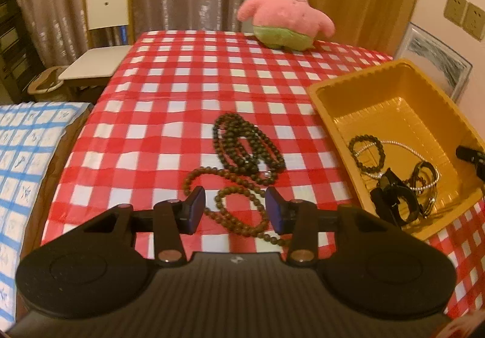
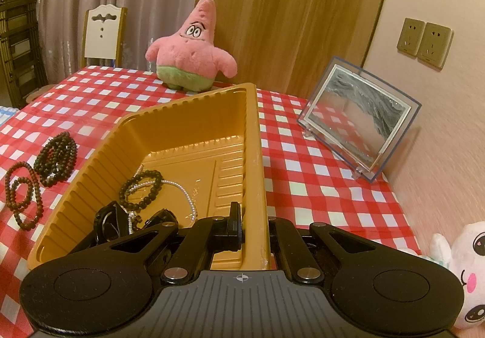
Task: Organize jewelry
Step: 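Move the open left tool back over the dark bead necklaces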
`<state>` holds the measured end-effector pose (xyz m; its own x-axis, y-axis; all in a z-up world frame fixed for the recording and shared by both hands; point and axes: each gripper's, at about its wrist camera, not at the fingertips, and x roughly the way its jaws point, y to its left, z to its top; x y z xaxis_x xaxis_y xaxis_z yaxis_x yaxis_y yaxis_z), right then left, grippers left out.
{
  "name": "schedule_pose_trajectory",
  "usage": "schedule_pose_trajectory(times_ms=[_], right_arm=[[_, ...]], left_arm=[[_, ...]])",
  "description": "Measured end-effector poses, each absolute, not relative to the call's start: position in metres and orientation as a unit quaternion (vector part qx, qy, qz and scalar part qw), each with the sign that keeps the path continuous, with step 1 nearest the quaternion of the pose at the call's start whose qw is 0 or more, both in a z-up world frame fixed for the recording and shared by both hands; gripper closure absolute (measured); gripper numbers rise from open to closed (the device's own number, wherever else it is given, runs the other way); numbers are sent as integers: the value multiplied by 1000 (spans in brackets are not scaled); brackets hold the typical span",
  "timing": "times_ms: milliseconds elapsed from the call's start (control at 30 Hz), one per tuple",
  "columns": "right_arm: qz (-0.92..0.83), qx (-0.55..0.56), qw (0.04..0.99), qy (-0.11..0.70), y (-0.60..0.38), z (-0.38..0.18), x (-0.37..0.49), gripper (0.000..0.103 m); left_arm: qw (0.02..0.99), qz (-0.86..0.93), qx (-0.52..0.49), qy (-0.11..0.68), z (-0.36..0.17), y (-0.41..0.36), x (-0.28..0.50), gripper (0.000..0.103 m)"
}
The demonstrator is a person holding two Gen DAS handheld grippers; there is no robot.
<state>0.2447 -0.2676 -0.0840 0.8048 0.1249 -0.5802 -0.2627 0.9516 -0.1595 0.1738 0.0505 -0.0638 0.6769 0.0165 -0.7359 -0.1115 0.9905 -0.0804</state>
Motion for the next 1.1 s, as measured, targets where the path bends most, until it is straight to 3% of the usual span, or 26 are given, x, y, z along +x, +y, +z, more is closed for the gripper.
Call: schedule_pose_trajectory(times_ms=[1100], right_arm=[[99,-115,942,301,-272,-89,244,100]], left_arm=[[906,-33,-7,421,-102,22,223,74]])
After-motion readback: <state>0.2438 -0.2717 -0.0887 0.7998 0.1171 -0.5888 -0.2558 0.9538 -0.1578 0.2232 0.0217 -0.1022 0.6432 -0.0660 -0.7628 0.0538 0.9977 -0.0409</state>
